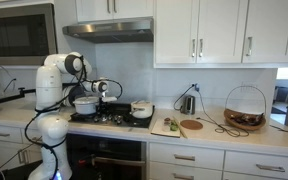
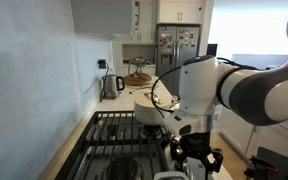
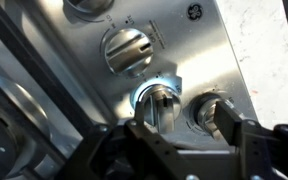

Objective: Turn off the stove

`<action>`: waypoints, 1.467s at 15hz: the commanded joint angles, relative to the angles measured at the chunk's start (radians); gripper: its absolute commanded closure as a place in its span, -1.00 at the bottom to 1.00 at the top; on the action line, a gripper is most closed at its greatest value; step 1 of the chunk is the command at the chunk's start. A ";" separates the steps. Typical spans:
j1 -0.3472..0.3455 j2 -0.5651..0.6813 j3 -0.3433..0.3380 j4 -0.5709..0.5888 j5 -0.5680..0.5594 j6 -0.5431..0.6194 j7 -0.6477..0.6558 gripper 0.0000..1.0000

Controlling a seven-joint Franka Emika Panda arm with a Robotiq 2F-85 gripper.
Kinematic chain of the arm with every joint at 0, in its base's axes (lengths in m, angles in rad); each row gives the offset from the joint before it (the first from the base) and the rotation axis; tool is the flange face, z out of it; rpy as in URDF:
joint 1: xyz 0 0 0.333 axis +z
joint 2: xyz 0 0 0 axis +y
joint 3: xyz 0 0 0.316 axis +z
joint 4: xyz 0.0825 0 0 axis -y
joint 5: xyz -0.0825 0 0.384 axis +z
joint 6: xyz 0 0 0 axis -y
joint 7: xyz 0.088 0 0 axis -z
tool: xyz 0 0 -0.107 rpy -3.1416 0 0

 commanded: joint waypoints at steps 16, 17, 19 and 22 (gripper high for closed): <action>0.001 0.021 -0.002 0.001 -0.005 0.044 0.028 0.90; 0.003 0.030 -0.003 0.008 0.002 0.039 0.059 0.90; 0.007 0.042 -0.005 0.012 0.005 0.044 0.152 0.90; 0.010 0.051 -0.003 0.007 0.026 0.069 0.319 0.90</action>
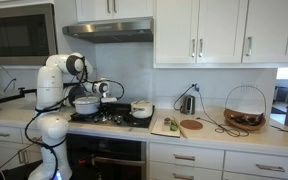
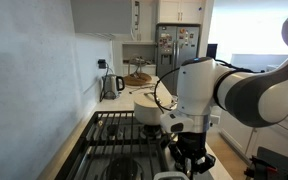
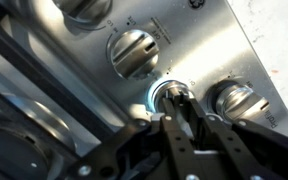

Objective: Turn off the stove

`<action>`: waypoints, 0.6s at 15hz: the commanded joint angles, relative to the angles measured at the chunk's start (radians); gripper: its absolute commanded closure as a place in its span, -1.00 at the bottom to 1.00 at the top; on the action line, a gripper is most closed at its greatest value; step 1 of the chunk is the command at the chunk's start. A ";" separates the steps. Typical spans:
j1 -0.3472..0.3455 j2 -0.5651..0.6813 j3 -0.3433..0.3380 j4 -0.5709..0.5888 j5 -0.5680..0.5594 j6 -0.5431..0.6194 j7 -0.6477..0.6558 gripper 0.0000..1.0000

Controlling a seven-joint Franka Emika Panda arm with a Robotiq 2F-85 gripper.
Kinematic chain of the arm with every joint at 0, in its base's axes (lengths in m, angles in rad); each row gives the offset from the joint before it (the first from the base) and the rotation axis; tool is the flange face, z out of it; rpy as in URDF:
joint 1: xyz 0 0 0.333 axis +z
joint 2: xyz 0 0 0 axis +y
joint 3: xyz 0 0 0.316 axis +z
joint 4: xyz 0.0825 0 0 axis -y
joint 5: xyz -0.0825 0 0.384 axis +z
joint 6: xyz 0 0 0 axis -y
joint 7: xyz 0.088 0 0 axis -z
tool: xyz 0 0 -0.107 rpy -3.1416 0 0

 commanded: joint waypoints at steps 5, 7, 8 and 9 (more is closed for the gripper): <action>0.009 0.036 -0.001 0.002 0.036 0.029 0.397 0.90; 0.006 0.034 -0.004 0.000 0.039 0.030 0.499 0.90; 0.005 0.032 -0.007 -0.002 0.029 0.032 0.556 0.90; 0.007 0.031 -0.009 -0.003 0.021 0.035 0.614 0.90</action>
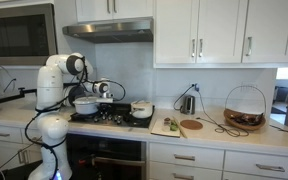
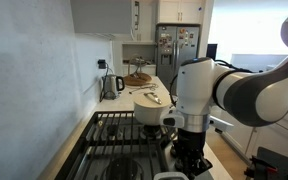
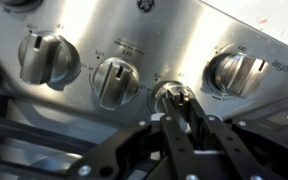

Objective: Turn off the stove

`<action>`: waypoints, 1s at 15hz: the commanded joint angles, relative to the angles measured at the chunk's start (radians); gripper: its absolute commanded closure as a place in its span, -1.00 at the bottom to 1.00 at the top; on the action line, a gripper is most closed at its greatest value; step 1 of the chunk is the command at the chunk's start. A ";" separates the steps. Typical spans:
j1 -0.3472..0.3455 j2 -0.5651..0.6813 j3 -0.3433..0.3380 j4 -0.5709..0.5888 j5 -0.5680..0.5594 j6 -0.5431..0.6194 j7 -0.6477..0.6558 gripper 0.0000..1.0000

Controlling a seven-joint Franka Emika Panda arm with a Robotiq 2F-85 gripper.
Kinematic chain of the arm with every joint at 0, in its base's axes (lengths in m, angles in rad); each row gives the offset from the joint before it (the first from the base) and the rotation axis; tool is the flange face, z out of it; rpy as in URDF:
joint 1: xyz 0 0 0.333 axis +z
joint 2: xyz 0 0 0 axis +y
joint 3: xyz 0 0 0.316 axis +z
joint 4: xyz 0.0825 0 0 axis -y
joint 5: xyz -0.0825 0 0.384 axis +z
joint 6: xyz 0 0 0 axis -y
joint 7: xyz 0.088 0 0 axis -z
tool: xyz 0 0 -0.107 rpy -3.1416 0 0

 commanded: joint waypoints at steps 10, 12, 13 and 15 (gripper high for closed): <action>0.019 0.029 -0.017 0.003 0.013 0.051 0.663 0.90; 0.018 0.030 -0.016 0.004 0.014 0.047 0.697 0.90; 0.018 0.028 -0.016 0.001 0.017 0.053 0.708 0.90; 0.019 0.026 -0.015 -0.001 0.023 0.062 0.723 0.07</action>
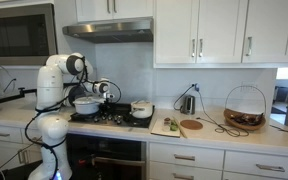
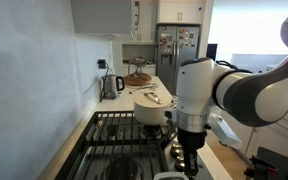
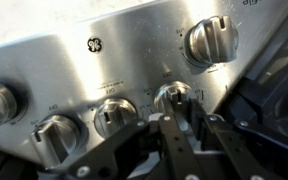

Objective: Turn off the stove

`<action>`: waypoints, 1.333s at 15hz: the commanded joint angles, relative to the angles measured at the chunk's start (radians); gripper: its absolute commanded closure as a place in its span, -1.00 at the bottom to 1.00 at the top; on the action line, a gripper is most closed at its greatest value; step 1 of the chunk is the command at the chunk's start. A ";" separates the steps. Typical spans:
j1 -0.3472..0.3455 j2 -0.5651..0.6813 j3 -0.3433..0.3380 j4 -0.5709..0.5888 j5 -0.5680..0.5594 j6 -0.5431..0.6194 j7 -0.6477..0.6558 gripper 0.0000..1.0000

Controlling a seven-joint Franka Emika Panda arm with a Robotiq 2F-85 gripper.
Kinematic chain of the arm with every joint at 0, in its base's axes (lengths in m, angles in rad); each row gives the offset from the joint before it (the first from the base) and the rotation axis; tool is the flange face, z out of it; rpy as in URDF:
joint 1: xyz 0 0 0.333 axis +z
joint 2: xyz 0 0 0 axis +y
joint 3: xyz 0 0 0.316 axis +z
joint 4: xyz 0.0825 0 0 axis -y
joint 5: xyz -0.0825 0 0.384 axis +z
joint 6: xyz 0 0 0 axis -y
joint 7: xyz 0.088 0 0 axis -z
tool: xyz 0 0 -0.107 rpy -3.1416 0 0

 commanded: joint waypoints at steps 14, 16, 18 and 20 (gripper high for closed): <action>0.044 -0.064 -0.016 0.005 -0.033 0.027 0.252 -1.00; 0.048 -0.115 -0.008 0.013 -0.054 -0.020 0.288 -1.00; 0.047 -0.161 -0.001 0.027 -0.063 -0.086 0.320 -1.00; 0.043 -0.202 0.009 0.040 -0.063 -0.144 0.337 -1.00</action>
